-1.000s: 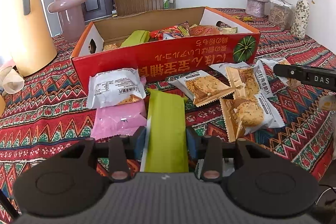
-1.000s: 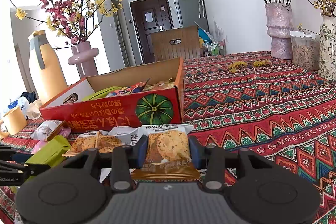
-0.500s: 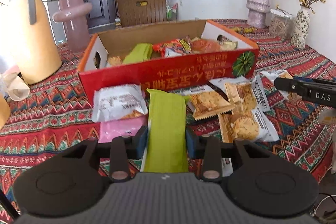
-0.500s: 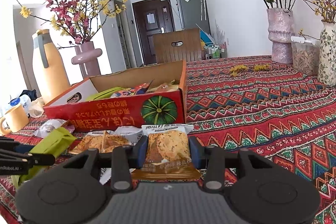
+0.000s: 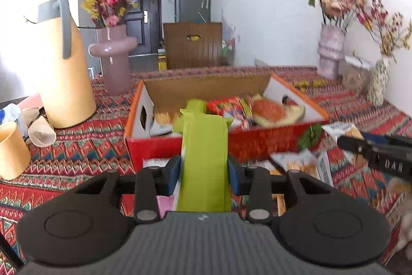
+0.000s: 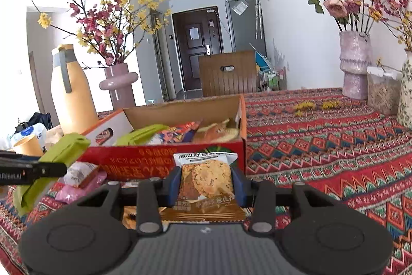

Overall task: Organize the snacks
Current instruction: 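Carry both held packets over the box, then lower both packets into the box and open both grippers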

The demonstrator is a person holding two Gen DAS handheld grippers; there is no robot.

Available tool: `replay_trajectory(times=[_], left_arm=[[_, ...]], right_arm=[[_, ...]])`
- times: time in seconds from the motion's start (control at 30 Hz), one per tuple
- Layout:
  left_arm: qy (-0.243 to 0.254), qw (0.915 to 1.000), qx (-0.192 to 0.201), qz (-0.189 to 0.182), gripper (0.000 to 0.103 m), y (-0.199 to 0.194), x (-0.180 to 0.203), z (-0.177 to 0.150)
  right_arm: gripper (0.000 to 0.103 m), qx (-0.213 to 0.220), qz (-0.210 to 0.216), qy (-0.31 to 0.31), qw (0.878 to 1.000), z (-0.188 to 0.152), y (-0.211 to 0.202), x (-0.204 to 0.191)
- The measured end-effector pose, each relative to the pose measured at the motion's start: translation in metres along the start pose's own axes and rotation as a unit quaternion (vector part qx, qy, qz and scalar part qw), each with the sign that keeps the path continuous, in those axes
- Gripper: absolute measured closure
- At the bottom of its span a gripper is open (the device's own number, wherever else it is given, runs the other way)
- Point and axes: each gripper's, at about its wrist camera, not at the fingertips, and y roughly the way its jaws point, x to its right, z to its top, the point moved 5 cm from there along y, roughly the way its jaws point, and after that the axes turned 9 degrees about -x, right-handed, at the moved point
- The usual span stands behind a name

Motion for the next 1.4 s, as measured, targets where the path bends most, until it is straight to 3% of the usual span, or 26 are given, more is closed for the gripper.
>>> replay_trajectory(times=[0.7, 1.1, 1.4], left_arm=[[-0.045, 0.9966, 0.068, 0.009, 0.065, 0.011, -0.01, 0.078], [-0.083, 0.9941, 0.063, 0.03, 0.065, 0.055, -0.031, 0.103], [-0.109, 0.9923, 0.043, 0.039, 0.065, 0.094, -0.048, 0.088]], right_arm=[[0.062, 0.042, 0.008, -0.021, 0.999, 0.068, 0.03, -0.019], [0.062, 0.028, -0.001, -0.032, 0.999, 0.099, 0.079, -0.022], [0.062, 0.008, 0.003, -0.03, 1.0, 0.094, 0.116, -0.025]])
